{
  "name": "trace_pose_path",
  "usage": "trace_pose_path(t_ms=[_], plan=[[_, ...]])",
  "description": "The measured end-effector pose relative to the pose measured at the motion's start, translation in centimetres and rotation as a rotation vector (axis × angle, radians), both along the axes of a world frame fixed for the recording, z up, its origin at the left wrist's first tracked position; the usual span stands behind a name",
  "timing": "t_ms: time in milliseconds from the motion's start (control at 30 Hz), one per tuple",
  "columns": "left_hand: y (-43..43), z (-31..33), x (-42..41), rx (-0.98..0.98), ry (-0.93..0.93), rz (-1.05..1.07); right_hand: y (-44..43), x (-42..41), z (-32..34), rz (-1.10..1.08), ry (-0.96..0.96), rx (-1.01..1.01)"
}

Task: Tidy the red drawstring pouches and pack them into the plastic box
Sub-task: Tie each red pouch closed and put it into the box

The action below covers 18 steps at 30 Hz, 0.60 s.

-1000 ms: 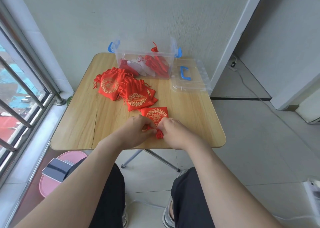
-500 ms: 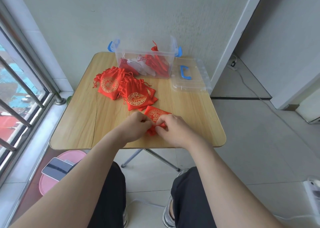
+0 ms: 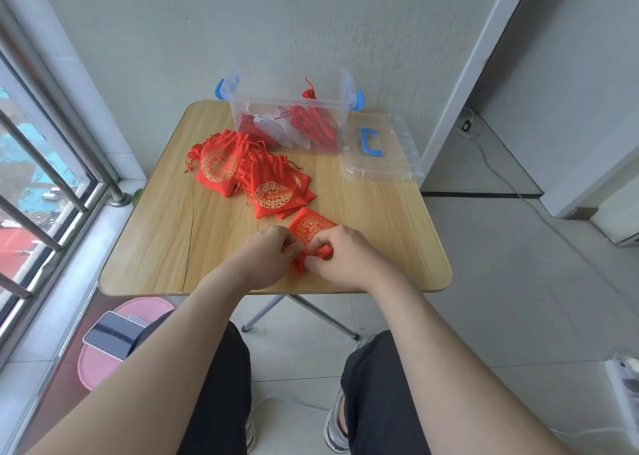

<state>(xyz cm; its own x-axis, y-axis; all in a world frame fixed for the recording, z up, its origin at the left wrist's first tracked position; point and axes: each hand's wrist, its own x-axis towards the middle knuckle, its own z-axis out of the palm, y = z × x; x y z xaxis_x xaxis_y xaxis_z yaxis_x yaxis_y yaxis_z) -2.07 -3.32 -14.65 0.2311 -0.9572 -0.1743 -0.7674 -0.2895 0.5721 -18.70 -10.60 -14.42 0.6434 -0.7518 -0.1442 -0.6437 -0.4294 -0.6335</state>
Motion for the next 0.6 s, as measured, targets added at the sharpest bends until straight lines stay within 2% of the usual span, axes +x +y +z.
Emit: trace_pose_path(t_ms=[167, 267, 400, 600], plan=[[-0.03, 0.21, 0.1, -0.025, 0.084, 0.027, -0.23, 0.31, -0.11, -0.098, -0.06, 0.099], [0.2, 0.33, 0.52, -0.007, 0.132, -0.034, -0.31, 0.38, -0.12, -0.136, -0.067, 0.131], [0.46, -0.08, 0.69, 0.074, 0.07, -0.137, 0.04, 0.32, -0.06, -0.075, -0.001, 0.1], [0.53, 0.02, 0.27, 0.053, 0.078, -0.117, -0.01, 0.36, -0.2, -0.063, 0.038, 0.032]])
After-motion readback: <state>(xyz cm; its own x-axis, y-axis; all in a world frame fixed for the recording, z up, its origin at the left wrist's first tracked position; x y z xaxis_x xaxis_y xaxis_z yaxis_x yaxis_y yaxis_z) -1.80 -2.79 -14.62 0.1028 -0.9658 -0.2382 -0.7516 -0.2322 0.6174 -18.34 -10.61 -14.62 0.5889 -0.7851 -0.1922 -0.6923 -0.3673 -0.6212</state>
